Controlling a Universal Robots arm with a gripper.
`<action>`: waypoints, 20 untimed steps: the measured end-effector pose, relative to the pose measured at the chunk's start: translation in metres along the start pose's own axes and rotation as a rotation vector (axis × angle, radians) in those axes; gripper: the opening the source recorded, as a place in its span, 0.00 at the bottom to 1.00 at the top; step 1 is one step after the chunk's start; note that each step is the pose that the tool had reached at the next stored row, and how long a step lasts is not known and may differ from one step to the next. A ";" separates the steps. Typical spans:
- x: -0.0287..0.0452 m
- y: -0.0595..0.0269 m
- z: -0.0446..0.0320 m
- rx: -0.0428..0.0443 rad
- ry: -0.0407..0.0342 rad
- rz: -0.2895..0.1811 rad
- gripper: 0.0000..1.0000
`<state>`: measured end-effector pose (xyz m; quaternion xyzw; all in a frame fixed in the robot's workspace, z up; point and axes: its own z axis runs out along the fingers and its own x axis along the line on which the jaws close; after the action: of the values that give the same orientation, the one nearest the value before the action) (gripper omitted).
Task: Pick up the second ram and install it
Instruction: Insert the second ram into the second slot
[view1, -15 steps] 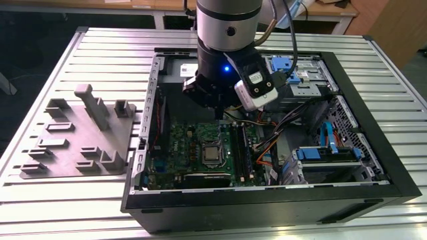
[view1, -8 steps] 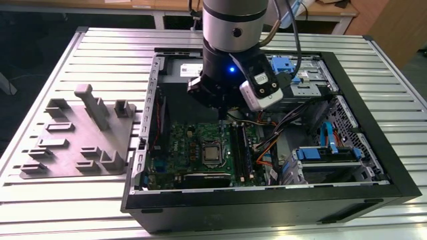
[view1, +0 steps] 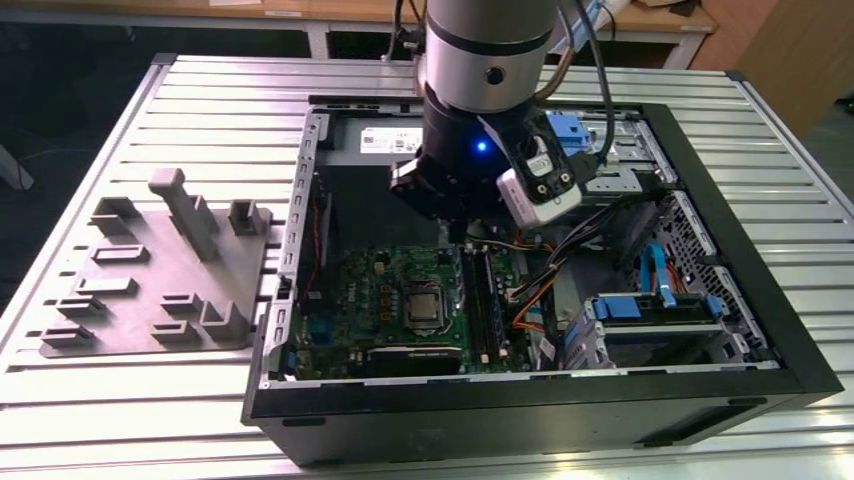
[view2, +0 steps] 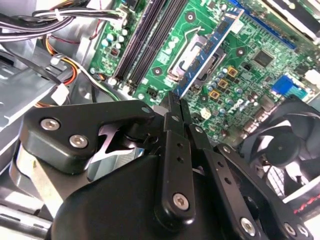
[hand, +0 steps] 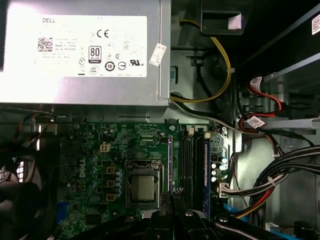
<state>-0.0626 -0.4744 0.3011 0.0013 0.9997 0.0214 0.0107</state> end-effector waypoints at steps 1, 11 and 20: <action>-0.0001 0.0000 0.0011 0.0000 0.0000 0.000 0.13; -0.0023 -0.0004 0.0090 -0.0004 0.0003 -0.008 0.13; -0.0029 -0.0006 0.0128 -0.0154 0.0007 -0.018 0.13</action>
<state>-0.0595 -0.4745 0.2884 -0.0077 0.9995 0.0290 0.0106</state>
